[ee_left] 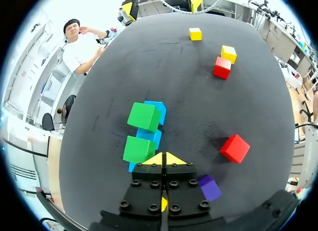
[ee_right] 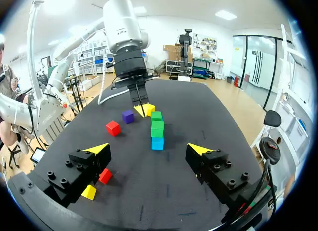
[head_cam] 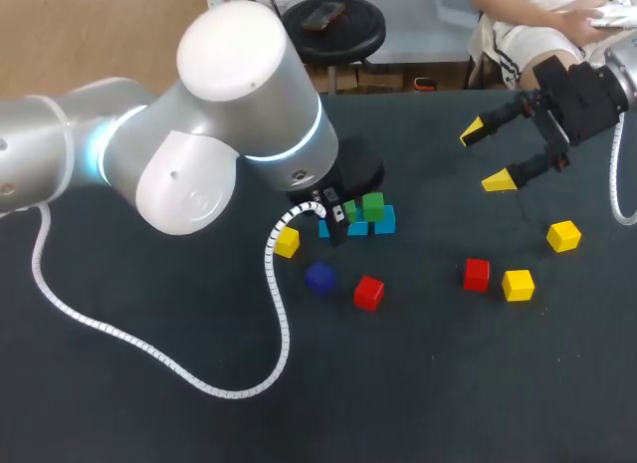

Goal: Place the blue cubes, place green cubes on the blue cubes, place the yellow cubes on the green cubes, then place the red cubes on the yellow cubes, and place purple cube on the red cubes.

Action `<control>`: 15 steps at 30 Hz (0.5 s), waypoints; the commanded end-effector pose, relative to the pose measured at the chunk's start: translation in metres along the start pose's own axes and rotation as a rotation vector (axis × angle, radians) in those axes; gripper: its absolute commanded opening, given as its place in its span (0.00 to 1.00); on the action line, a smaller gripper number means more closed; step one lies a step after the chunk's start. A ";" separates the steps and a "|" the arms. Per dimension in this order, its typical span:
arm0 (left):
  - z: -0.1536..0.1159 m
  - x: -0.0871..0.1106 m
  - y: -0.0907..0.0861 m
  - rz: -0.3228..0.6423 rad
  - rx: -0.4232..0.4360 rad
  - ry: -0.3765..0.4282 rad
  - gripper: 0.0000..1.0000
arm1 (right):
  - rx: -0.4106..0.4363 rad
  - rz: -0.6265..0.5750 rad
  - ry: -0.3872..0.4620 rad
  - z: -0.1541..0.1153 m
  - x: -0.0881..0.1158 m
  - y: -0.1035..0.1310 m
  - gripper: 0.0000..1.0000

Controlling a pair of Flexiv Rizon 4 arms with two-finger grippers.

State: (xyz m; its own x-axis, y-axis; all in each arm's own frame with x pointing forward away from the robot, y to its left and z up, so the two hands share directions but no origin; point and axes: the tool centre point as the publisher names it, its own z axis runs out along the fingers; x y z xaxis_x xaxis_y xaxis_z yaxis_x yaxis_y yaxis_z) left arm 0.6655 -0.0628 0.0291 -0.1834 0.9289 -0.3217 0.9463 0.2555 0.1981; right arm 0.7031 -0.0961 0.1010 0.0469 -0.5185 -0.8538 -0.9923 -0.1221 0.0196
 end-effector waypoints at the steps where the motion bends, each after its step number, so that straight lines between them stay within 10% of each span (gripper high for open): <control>1: 0.000 0.000 0.003 0.002 0.005 0.004 0.00 | 0.001 -0.001 0.000 0.000 0.000 0.000 1.00; 15: 0.002 0.002 0.006 -0.003 0.006 0.005 0.00 | 0.001 -0.001 0.000 0.000 0.000 0.000 1.00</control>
State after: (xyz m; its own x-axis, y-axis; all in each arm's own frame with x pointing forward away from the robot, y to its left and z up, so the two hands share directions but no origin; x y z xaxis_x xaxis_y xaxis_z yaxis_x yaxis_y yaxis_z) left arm 0.6678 -0.0600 0.0287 -0.1895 0.9286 -0.3190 0.9452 0.2606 0.1968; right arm 0.7031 -0.0961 0.1010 0.0469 -0.5185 -0.8538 -0.9923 -0.1221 0.0196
